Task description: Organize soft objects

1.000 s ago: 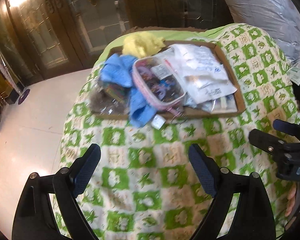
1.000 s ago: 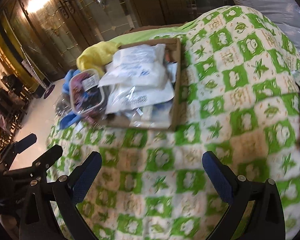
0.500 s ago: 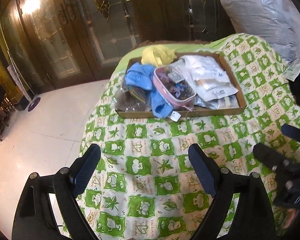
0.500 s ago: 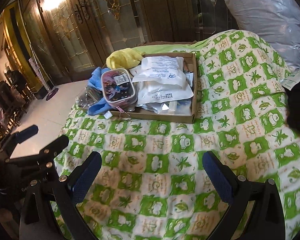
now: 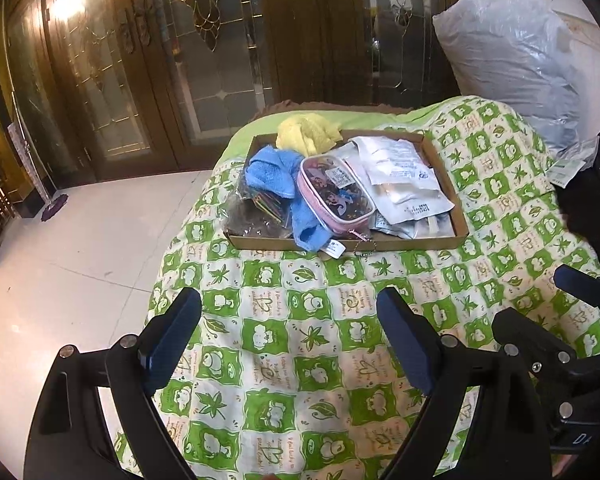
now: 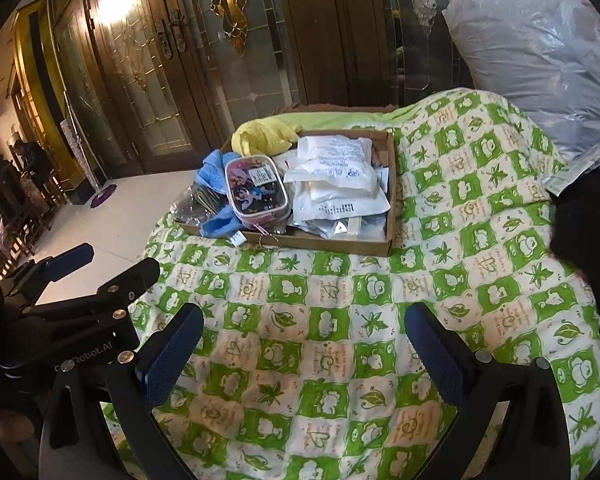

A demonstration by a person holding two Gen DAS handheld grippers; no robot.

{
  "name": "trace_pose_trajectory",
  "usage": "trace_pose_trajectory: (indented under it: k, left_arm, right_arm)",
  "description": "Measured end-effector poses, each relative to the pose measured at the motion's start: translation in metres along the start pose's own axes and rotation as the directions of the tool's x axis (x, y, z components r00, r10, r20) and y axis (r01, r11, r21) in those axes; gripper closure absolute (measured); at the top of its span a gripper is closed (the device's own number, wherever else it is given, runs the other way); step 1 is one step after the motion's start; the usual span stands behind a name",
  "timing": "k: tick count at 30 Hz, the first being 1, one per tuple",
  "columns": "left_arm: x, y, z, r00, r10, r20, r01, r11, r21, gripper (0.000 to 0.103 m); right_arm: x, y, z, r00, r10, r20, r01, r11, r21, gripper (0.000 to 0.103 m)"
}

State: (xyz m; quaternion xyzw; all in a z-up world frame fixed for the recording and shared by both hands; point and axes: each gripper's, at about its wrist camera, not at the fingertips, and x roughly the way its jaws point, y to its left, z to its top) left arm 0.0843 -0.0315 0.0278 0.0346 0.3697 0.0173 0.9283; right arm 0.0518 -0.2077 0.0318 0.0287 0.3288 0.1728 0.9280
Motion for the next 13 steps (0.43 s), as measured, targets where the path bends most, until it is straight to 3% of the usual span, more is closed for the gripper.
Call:
trace_pose_trajectory:
  k: [4, 9, 13]
  left_arm:
    - [-0.0024, 0.0016, 0.0010, 1.000, -0.006, 0.019, 0.007, 1.000, -0.010, 0.013]
    - [-0.0037, 0.0033, 0.0002, 0.999, 0.034, 0.041, -0.034, 0.999, -0.008, 0.013]
    - [-0.0015, 0.0040, -0.0002, 0.999, 0.012, 0.030, -0.011, 1.000, -0.010, 0.013]
  right_arm:
    - [-0.0074, 0.0035, 0.0011, 1.000, -0.005, 0.016, 0.005, 1.000, 0.000, 0.000]
    - [-0.0090, 0.0060, 0.0004, 1.000, -0.009, 0.014, 0.009, 1.000, -0.005, 0.000]
    - [-0.0075, 0.0079, -0.0010, 1.000, -0.017, 0.004, 0.017, 1.000, -0.008, 0.000]
